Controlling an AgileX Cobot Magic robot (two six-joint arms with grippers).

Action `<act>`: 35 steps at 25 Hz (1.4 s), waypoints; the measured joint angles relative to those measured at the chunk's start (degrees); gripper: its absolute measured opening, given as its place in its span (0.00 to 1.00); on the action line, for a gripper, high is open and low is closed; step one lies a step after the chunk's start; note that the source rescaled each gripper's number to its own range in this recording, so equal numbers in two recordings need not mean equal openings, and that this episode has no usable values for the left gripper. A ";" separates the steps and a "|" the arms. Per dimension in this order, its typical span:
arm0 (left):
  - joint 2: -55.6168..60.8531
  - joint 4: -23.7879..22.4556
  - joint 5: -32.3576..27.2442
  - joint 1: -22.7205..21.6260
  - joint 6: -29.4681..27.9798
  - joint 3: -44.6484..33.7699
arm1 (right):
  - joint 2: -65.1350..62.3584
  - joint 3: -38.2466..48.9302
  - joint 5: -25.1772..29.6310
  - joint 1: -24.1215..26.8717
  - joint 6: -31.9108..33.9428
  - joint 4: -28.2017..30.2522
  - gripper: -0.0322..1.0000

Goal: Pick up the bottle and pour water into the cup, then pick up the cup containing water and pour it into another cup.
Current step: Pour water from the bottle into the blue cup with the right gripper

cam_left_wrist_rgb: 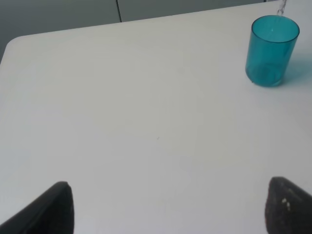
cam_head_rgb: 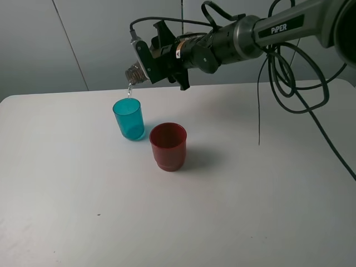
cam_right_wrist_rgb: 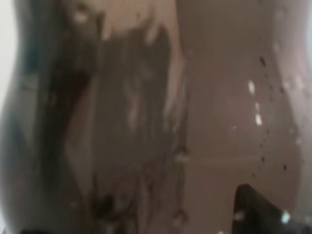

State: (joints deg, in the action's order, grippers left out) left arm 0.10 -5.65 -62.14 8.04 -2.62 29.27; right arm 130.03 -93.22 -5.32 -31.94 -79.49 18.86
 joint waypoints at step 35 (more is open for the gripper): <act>0.00 0.00 0.00 0.00 0.00 0.00 | 0.00 -1.33 -1.68 -1.07 -2.38 8.47 0.03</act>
State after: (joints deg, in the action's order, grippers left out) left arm 0.10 -5.65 -62.14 8.04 -2.62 29.27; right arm 130.03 -94.54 -7.01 -33.01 -81.87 27.34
